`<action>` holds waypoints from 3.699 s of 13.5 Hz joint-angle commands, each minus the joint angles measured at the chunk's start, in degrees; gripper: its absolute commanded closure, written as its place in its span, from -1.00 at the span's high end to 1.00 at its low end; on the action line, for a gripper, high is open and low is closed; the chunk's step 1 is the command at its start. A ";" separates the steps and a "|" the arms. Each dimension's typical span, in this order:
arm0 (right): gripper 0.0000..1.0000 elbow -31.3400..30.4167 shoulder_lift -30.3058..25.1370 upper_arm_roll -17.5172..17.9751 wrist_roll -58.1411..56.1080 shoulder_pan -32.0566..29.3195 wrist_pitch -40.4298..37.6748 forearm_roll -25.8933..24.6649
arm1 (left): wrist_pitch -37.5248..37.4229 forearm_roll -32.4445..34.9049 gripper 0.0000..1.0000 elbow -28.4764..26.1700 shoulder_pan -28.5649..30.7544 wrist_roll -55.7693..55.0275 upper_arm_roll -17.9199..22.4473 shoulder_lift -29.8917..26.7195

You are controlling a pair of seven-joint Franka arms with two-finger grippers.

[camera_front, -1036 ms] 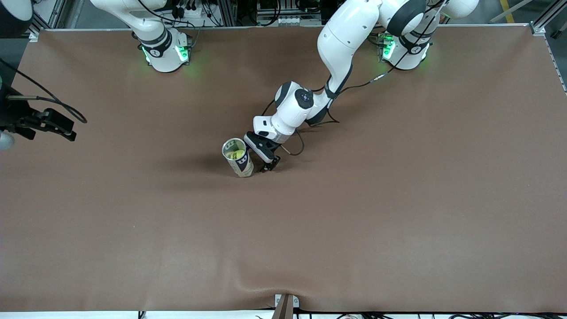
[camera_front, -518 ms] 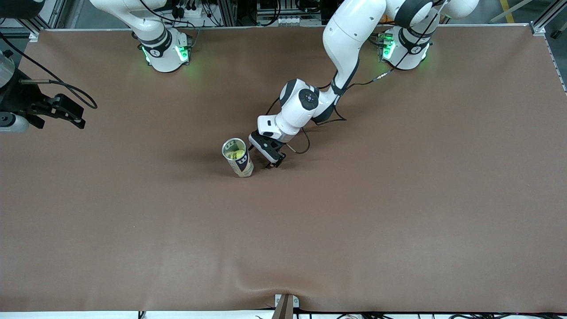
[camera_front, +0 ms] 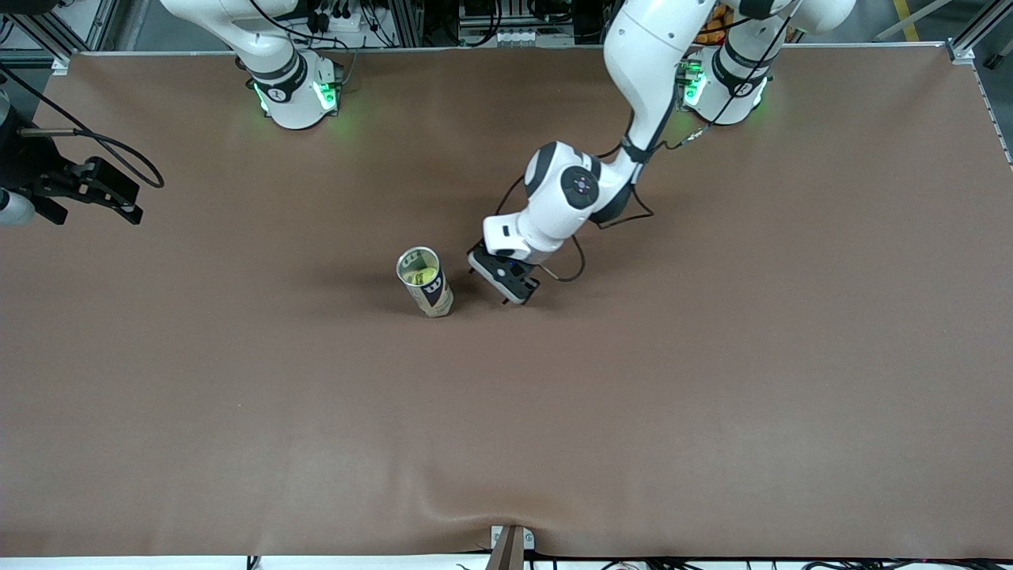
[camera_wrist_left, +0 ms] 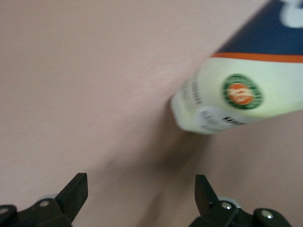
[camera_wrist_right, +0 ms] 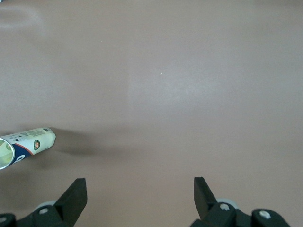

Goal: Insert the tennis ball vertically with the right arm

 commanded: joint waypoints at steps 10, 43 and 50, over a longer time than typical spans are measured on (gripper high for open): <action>1.00 2.80 1.81 0.02 -0.68 -0.21 -1.13 0.46 | -27.40 14.31 1.00 -1.32 4.18 -0.76 22.07 -11.50; 1.00 7.55 1.02 1.17 -0.24 0.05 -6.84 4.59 | -79.62 39.55 1.00 16.44 47.69 -28.51 1.35 -33.22; 1.00 10.45 1.02 1.52 -0.33 1.81 -13.53 2.30 | -80.24 40.34 1.00 16.44 52.62 -28.80 -4.56 -34.45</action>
